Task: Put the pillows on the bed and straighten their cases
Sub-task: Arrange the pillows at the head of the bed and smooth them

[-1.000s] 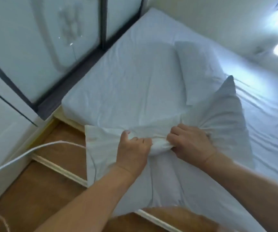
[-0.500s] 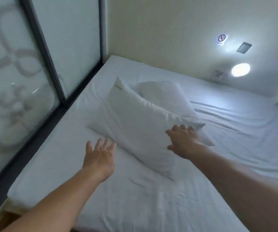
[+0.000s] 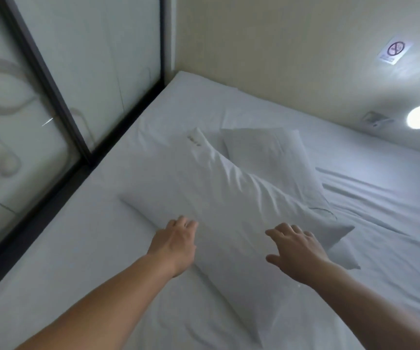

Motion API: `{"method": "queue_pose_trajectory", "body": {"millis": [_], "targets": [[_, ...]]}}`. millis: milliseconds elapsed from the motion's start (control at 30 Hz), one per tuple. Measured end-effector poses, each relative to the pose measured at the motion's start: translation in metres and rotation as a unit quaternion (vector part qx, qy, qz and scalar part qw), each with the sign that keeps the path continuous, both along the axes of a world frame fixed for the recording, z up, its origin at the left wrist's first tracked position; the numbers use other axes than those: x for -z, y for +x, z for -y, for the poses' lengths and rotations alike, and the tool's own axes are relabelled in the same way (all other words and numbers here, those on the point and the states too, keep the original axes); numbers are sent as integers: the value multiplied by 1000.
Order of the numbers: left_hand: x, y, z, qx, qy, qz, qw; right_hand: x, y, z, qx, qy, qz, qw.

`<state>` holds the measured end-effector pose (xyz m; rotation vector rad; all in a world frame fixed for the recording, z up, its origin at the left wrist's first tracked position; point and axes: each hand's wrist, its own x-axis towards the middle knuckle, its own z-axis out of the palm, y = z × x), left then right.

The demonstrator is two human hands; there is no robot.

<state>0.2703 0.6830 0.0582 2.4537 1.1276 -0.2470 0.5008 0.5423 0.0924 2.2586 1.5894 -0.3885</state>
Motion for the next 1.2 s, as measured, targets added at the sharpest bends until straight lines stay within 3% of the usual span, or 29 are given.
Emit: {"method": "queue_pose_trajectory", "body": {"millis": [233,400,533,600,667,767,900,967,1067,1200], "targets": [[-14,54,-41,-87,-81,25,993,-16,30,-66,85,19,-57,995],[48,125,-100,-114,-138,-33,983,38,91,-151,114,36,-72,990],[168,199,-152,-109,-74,-17,991,162,166,-222,182,136,-90,970],[209,210,-154,-80,-92,-49,991,204,207,-226,233,149,-39,960],[221,213,-156,-75,-101,-75,989,220,243,-229,267,141,18,953],[226,220,-159,-53,-11,-63,997,227,279,-237,336,128,33,933],[225,217,-147,31,66,45,996,246,283,-222,437,148,34,887],[239,215,-141,30,113,84,990,263,281,-217,423,168,46,889],[243,222,-139,54,175,137,973,267,290,-214,402,199,-6,894],[199,218,-155,93,160,163,969,203,332,-194,311,192,34,930]]}}
